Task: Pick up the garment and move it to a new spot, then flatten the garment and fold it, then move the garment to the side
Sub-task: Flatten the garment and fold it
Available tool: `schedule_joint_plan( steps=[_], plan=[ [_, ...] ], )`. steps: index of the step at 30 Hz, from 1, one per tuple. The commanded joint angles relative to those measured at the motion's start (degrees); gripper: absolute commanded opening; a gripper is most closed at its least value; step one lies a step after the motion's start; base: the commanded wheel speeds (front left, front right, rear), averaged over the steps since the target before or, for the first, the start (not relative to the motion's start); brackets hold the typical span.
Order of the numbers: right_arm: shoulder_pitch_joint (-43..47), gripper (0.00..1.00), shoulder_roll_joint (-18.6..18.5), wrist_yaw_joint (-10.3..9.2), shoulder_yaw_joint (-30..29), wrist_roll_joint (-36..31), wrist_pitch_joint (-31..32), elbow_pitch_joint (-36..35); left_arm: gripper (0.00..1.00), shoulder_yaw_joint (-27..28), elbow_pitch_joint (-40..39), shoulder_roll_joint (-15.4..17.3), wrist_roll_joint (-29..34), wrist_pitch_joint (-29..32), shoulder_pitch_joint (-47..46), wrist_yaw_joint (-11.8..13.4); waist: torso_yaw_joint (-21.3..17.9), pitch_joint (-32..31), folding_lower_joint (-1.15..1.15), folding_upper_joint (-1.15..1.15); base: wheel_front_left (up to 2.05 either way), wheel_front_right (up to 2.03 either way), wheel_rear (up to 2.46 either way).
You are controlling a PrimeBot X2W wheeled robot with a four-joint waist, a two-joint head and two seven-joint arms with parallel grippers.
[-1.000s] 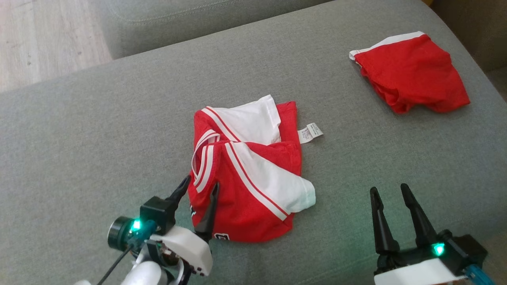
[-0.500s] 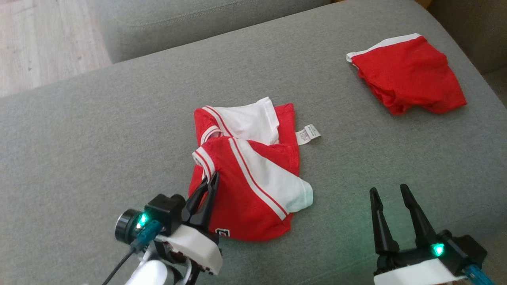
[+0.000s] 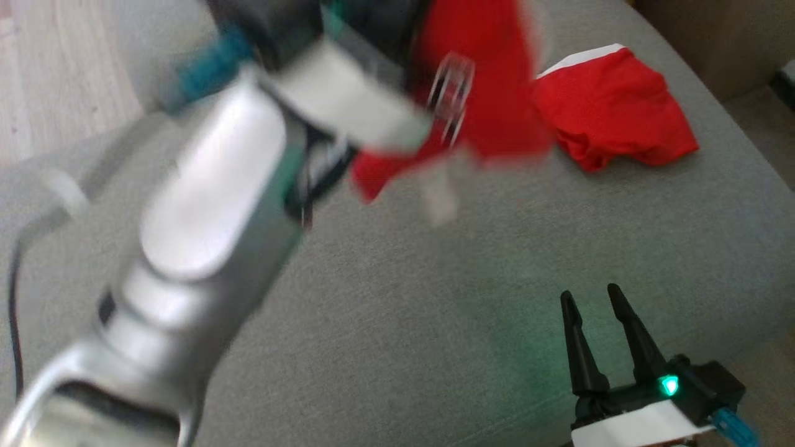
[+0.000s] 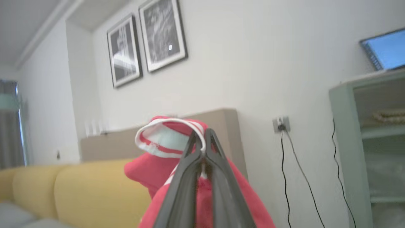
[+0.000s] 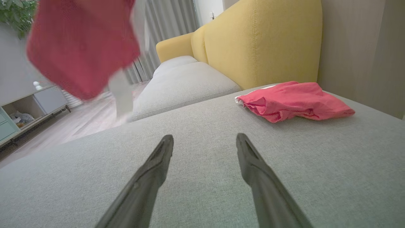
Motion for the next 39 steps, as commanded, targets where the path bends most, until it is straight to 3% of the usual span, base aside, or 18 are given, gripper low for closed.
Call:
schedule_joint_plan(
  steps=[1, 3, 6, 10, 15, 20, 27, 28, 29, 30, 35, 39],
  plan=[
    [-1.6, 1.00, -0.5, -0.04, 1.5, 0.4, -0.2, -1.5, 0.00, 2.8, -0.8, 1.1, -0.8, -0.5, -1.9, -0.3, -0.4, -0.5, -0.01, 0.00, 0.00, 0.00, 0.00],
    [-1.3, 1.00, -0.5, -0.04, 1.6, 0.4, -0.2, -1.4, 0.00, 4.1, 1.6, 1.3, -2.1, -1.4, -4.8, -0.6, -0.6, -1.0, -0.01, 0.00, 0.00, 0.00, 0.00],
    [-0.6, 1.00, -0.5, -0.04, 1.5, 0.4, -0.2, -1.3, 0.00, 4.8, 4.2, 3.2, -5.8, -1.1, -0.8, -0.9, -0.5, -1.9, -0.01, 0.00, 0.00, 0.00, 0.00],
    [0.2, 1.00, -0.5, -0.04, 0.8, 0.4, -0.2, -1.8, 0.00, 2.7, 6.3, 7.9, -8.4, -1.4, 15.9, -0.6, 1.0, -1.7, -0.01, 0.00, 0.00, 0.00, 0.00],
    [0.0, 1.00, -0.5, -0.04, 0.4, 0.0, -0.2, -2.3, 0.00, 1.2, 12.9, 11.3, -8.0, -8.2, 34.0, 0.9, 4.2, 0.4, -0.01, 0.00, 0.00, 0.00, 0.00],
    [-0.2, 1.00, -0.5, -0.04, -0.2, -0.4, -0.2, -2.5, 0.00, 0.6, 17.8, 10.9, -7.1, -14.8, 40.6, 1.7, 7.6, 1.8, -0.01, 0.00, 0.00, 0.00, 0.00],
    [-2.3, 1.00, -0.8, -0.04, 0.0, 0.2, -0.2, -1.8, 0.00, -0.3, 17.4, 9.5, -4.3, -17.8, 41.4, 2.3, 13.7, 2.7, -0.01, 0.00, 0.00, 0.00, 0.00],
    [-3.2, 1.00, -1.3, -0.04, 0.4, 0.4, -0.2, -1.3, 0.17, -0.2, 17.2, 9.3, -3.7, -18.0, 41.3, 2.6, 14.5, 2.8, -0.01, 0.00, 0.00, 0.00, 0.00],
    [-4.2, 1.00, -2.0, -0.04, 0.9, 0.8, -0.2, -0.7, 0.85, -0.1, 17.2, 9.0, -3.3, -18.2, 41.1, 3.0, 15.3, 2.9, -0.01, 0.00, 0.00, 0.00, 0.00],
    [-5.3, 1.00, -2.9, -0.04, 1.7, 1.4, -0.2, 0.1, 1.00, 0.1, 17.0, 8.8, -2.7, -18.3, 40.9, 3.4, 16.1, 3.0, -0.01, 0.00, 0.00, 0.00, 0.00],
    [-10.8, 1.00, -7.4, -0.04, 6.2, 4.5, -0.2, 6.5, 1.00, 1.0, 15.0, 7.5, -0.4, -18.6, 40.2, 5.1, 19.3, 3.5, -0.01, 0.00, 0.00, 0.00, 0.00],
    [-16.5, 1.00, -11.8, -0.04, 10.8, 9.9, -0.2, 13.3, 1.00, 3.1, 10.0, 6.2, 4.4, -18.6, 41.0, 8.6, 22.5, 3.9, -0.01, 0.00, 0.00, 0.00, 0.00]
  ],
)
